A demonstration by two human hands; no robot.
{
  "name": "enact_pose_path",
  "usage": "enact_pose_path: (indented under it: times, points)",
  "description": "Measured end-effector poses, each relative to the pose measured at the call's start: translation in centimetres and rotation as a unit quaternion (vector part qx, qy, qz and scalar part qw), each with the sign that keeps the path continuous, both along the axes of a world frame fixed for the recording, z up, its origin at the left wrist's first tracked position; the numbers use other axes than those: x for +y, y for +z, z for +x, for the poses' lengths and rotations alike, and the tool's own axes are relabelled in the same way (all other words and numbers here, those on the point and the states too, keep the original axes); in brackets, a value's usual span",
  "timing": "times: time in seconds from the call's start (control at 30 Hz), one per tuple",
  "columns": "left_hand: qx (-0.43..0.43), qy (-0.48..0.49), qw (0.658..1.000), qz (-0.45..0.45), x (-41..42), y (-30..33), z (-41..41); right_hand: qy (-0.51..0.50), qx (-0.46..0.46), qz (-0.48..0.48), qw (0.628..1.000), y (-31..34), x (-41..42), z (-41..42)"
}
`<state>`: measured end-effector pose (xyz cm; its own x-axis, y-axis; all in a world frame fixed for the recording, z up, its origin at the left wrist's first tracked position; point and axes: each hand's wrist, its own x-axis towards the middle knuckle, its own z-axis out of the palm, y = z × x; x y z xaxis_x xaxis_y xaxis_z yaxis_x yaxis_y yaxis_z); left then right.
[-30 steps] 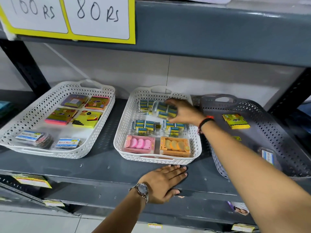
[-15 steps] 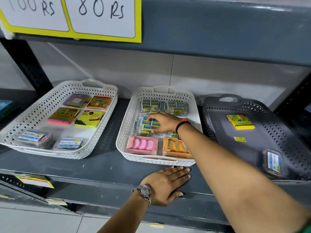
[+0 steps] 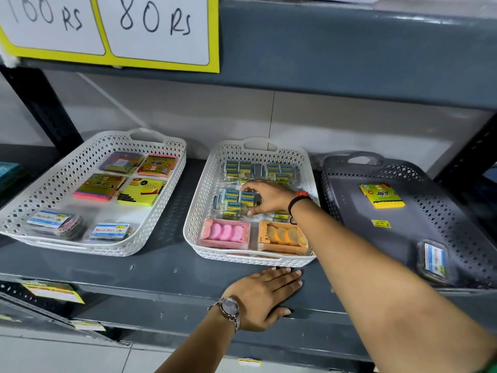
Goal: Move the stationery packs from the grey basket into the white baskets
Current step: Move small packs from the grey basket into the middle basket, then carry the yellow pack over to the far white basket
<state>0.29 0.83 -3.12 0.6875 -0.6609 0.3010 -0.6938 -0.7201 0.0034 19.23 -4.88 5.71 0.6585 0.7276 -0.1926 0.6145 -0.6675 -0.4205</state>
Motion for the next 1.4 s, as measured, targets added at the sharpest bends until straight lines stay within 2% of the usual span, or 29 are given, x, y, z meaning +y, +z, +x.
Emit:
enact_pose_path:
  times: [0.4,0.5,0.6,0.73,0.83,0.97,1.2,1.3,1.4]
  points:
    - [-0.006,0.009,1.0,0.009,0.0,0.6,-0.1,-0.005,0.011,0.019,1.0,-0.5,0.0,-0.3]
    - [0.002,0.009,1.0,0.009,-0.1,0.6,-0.2,-0.03,-0.004,0.056,0.998,0.2,-1.4,-0.2]
    - [-0.009,0.011,0.999,0.031,-0.1,0.8,-0.2,-0.072,-0.091,0.105,0.988,1.5,-4.8,0.5]
    - [-0.003,0.005,0.999,0.05,-0.2,0.8,-0.2,-0.241,-0.171,0.127,0.947,2.2,-12.3,2.0]
    - [0.001,0.001,0.999,0.054,-0.2,0.7,-0.1,-0.356,-0.202,0.07,0.91,1.6,-18.4,2.3]
    - [0.026,0.006,0.999,0.042,-0.3,1.0,-0.1,-0.45,-0.126,-0.019,0.884,0.0,-23.3,1.8]
    - [0.035,0.023,0.998,0.036,-0.2,1.1,-0.3,-0.349,-0.047,-0.157,0.923,-0.9,-24.4,2.0]
    - [0.043,0.019,0.998,0.034,-0.2,1.3,-0.3,-0.321,-0.057,-0.226,0.918,-1.1,-24.1,1.8]
    - [0.05,0.017,0.998,0.03,-0.3,1.5,-0.3,-0.304,-0.066,-0.248,0.918,-0.1,-23.7,2.0]
